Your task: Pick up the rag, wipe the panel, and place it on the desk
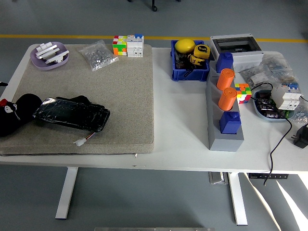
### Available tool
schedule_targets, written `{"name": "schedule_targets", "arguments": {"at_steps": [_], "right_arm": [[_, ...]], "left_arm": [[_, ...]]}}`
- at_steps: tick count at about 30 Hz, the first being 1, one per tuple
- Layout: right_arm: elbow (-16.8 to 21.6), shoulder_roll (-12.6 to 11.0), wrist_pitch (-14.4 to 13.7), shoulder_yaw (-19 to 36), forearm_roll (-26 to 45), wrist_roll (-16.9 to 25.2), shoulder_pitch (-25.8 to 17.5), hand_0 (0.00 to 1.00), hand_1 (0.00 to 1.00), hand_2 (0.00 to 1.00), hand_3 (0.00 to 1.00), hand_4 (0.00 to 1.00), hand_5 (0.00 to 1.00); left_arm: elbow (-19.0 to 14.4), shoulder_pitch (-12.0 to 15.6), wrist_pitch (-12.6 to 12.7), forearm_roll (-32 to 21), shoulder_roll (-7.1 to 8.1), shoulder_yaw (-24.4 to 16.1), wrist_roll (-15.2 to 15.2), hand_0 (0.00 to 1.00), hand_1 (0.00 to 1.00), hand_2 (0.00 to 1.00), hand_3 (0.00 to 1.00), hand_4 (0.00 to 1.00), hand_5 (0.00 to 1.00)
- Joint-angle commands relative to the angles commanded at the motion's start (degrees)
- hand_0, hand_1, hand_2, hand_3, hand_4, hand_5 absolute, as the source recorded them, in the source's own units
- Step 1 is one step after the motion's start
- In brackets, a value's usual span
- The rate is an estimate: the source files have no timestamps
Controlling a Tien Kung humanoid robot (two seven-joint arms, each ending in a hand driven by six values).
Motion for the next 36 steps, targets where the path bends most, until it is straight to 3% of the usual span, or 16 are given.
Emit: {"name": "schedule_targets", "arguments": {"at_steps": [13, 26, 36], "right_arm": [[0.0, -0.2, -0.1, -1.6, 1.6, 0.3, 0.9, 0.771, 0.653, 0.702, 0.562, 0.964, 0.464], [0.0, 0.3, 0.6, -3.1, 3.2, 1.3, 1.1, 0.776, 0.651, 0.696, 0.562, 0.964, 0.462], [0.0, 0.6, 0.5, -1.4, 2.6, 0.9, 0.8, 0.777, 0.651, 0.697, 0.565, 0.964, 0.463]], "left_arm": [[2.3, -2.3, 0.3, 1.3, 0.99, 1.0, -0.6, 0.73, 0.8, 0.768, 0.662, 0.965, 0.33], [15.5, -7.5, 0.6, 1.4, 1.3, 4.2, -4.2, 0.73, 0.799, 0.769, 0.647, 0.964, 0.334], [19.9, -9.5, 1.1, 0.4, 0.57, 7.6, -5.8, 0.713, 0.793, 0.766, 0.629, 0.952, 0.328]]}}
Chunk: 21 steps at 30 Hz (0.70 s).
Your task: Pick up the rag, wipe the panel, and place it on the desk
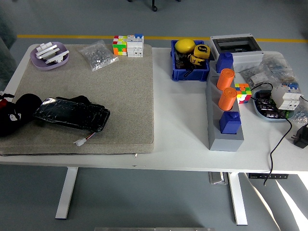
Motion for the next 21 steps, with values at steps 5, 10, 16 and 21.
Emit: {"name": "schedule_targets", "arguments": {"at_steps": [5, 10, 16, 21], "right_arm": [[0.0, 0.1, 0.2, 0.5, -0.4, 0.4, 0.7, 0.777, 0.651, 0.697, 0.565, 0.964, 0.463], [0.0, 0.0, 0.5, 0.2, -0.2, 0.9, 0.9, 0.776, 0.651, 0.69, 0.564, 0.963, 0.463], [0.0, 0.1, 0.6, 0.5, -0.4, 1.2, 0.9, 0.775, 0.649, 0.686, 0.563, 0.964, 0.463], [0.4, 0.2, 0.5, 2.1, -1.4, 1.4, 1.0, 0.775, 0.648, 0.685, 0.563, 0.963, 0.464]], "left_arm": [[3.2, -2.0, 0.1, 0.6, -1.02, 0.3, -0.5, 0.713, 0.793, 0.766, 0.629, 0.952, 0.328], [5.0, -3.0, 0.4, 1.1, -1.58, -0.5, -0.4, 0.705, 0.789, 0.765, 0.603, 0.908, 0.264], [8.0, -4.5, 0.8, 1.5, -2.17, -1.4, -0.1, 0.697, 0.785, 0.731, 0.572, 0.8, 0.162], [8.8, -4.9, 0.7, 2.2, -2.59, -1.2, 0.4, 0.671, 0.775, 0.706, 0.563, 0.725, 0.113]]}}
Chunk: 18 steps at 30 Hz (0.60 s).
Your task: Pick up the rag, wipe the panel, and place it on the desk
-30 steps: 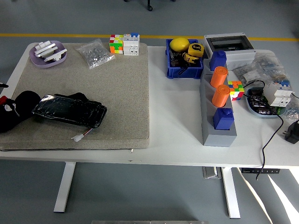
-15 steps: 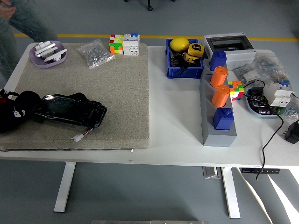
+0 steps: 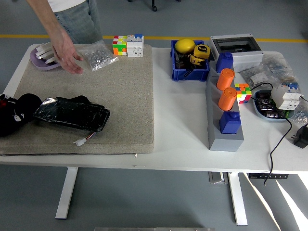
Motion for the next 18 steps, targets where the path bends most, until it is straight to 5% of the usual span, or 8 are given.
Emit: {"name": "schedule_targets", "arguments": {"at_steps": [2, 3, 8, 9, 14, 15, 18], "right_arm": [[0.1, 0.1, -0.1, 0.4, -0.3, 0.0, 0.0, 0.775, 0.648, 0.685, 0.563, 0.963, 0.464], [0.1, 0.1, -0.1, 0.6, -0.4, 0.1, 0.0, 0.772, 0.647, 0.683, 0.56, 0.963, 0.465], [0.3, 0.2, -0.2, 1.3, -0.9, 0.1, 0.0, 0.772, 0.647, 0.683, 0.56, 0.963, 0.465], [0.4, 0.2, -0.2, 1.5, -1.1, 0.2, 0.0, 0.773, 0.647, 0.682, 0.561, 0.963, 0.466], [0.6, 0.2, -0.4, 2.5, -1.7, 0.3, 0.1, 0.773, 0.647, 0.682, 0.561, 0.963, 0.466], [0.6, 0.2, -0.4, 2.5, -1.8, 0.3, 0.1, 0.773, 0.647, 0.682, 0.561, 0.964, 0.467], [0.6, 0.1, -0.4, 2.8, -1.9, 0.3, 0.1, 0.773, 0.647, 0.682, 0.561, 0.964, 0.467]], "left_arm": [[0.4, -0.1, -0.1, -0.1, -0.19, 0.2, 0.1, 0.671, 0.775, 0.706, 0.563, 0.725, 0.113], [0.4, -0.1, 0.0, 0.0, -0.3, 0.3, 0.2, 0.591, 0.765, 0.69, 0.556, 0.607, 0.059], [0.3, 0.0, 0.5, -0.2, -0.69, 0.8, 0.3, 0.591, 0.765, 0.69, 0.556, 0.607, 0.059], [0.5, 0.1, 0.6, -0.3, -0.72, 0.8, 0.3, 0.438, 0.606, 0.656, 0.537, 0.25, 0.002], [0.6, 0.3, 1.3, 0.2, -0.79, 0.6, 0.6, 0.438, 0.606, 0.656, 0.537, 0.25, 0.002], [0.7, 0.4, 1.5, 0.4, -0.84, 0.4, 0.7, 0.33, 0.453, 0.644, 0.525, 0.045, 0.002], [0.9, 0.5, 2.0, 0.9, -0.86, 0.4, 0.8, 0.33, 0.453, 0.644, 0.525, 0.045, 0.002]]}}
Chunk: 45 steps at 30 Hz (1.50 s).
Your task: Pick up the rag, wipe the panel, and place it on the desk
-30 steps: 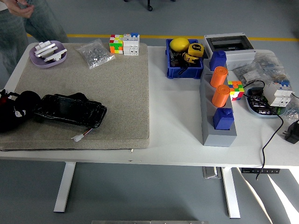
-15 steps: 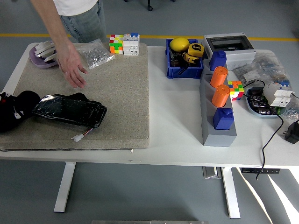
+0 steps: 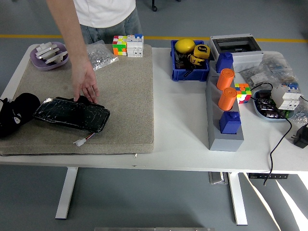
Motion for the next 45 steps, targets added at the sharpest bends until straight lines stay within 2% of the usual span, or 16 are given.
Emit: {"name": "schedule_targets", "arguments": {"at_steps": [2, 3, 7, 8, 9, 11, 20, 24, 26, 31, 36, 45], "right_arm": [[0.0, 0.0, 0.0, 0.2, -0.1, 0.0, 0.0, 0.773, 0.647, 0.682, 0.561, 0.964, 0.467], [0.0, 0.0, 0.0, 0.2, -0.1, 0.0, 0.0, 0.772, 0.646, 0.682, 0.561, 0.964, 0.468], [0.0, -0.1, 0.0, 0.4, -0.2, 0.0, -0.1, 0.772, 0.646, 0.682, 0.561, 0.964, 0.468], [-0.1, 0.0, 0.0, 0.4, -0.2, 0.0, -0.1, 0.772, 0.646, 0.682, 0.561, 0.964, 0.468], [-0.1, 0.0, 0.0, 0.5, -0.2, 0.0, -0.1, 0.772, 0.646, 0.68, 0.561, 0.963, 0.468], [-0.1, 0.0, 0.0, 0.5, -0.2, 0.0, -0.1, 0.772, 0.646, 0.68, 0.561, 0.963, 0.468], [0.1, 0.1, 0.0, 1.5, -0.7, 0.1, -0.2, 0.772, 0.645, 0.68, 0.561, 0.963, 0.469], [0.1, 0.2, 0.0, 1.7, -0.8, 0.1, -0.3, 0.77, 0.645, 0.679, 0.562, 0.963, 0.469], [0.1, 0.2, 0.1, 1.7, -0.7, 0.1, -0.4, 0.77, 0.645, 0.679, 0.562, 0.963, 0.469], [0.2, 0.1, 0.0, 2.0, -1.0, 0.2, -0.2, 0.771, 0.645, 0.679, 0.561, 0.963, 0.468], [0.3, 0.1, -0.1, 2.4, -1.2, 0.2, -0.1, 0.772, 0.645, 0.679, 0.561, 0.963, 0.468], [0.0, 0.1, 0.1, 2.3, -0.9, 0.2, -0.4, 0.772, 0.644, 0.679, 0.561, 0.962, 0.467]], "left_arm": [[-0.1, 0.3, 0.4, 0.3, 0.01, 0.0, 0.1, 0.33, 0.453, 0.644, 0.525, 0.045, 0.002], [-0.2, 0.4, 0.6, 0.4, 0.03, 0.1, 0.1, 0.294, 0.332, 0.622, 0.465, 0.002, 0.002], [-1.6, 1.0, 1.0, 0.2, 0.21, 0.3, 0.3, 0.294, 0.332, 0.622, 0.465, 0.002, 0.002], [-2.7, 1.4, 1.0, 0.4, 0.31, 0.3, 0.8, 0.294, 0.332, 0.622, 0.465, 0.002, 0.002], [-3.7, 1.7, 0.9, 0.5, 0.4, 0.2, 1.2, 0.299, 0.213, 0.589, 0.388, 0.002, 0.002], [-5.6, 2.2, 0.6, 0.8, 0.55, 0.1, 2.2, 0.299, 0.213, 0.589, 0.388, 0.002, 0.002], [-22.3, 6.7, -3.5, 4.6, 2.06, 0.9, 10.8, 0.29, 0.201, 0.593, 0.352, 0.002, 0.002], [-28.2, 8.3, -3.9, 6.2, 2.1, 1.9, 13.3, 0.293, 0.199, 0.599, 0.362, 0.002, 0.002], [-28.4, 8.0, -3.7, 6.2, 1.79, 2.5, 13.4, 0.293, 0.199, 0.599, 0.362, 0.002, 0.002], [-25.9, 6.8, -3.5, 6.2, 0.83, 3.6, 13.1, 0.294, 0.198, 0.601, 0.362, 0.002, 0.002], [-25.5, 7.2, -3.3, 5.7, 0.24, 4.1, 12.7, 0.295, 0.202, 0.603, 0.363, 0.002, 0.002], [-30.6, 9.2, -2.7, 5.0, -0.69, 5.2, 12.7, 0.289, 0.2, 0.6, 0.362, 0.002, 0.002]]}}
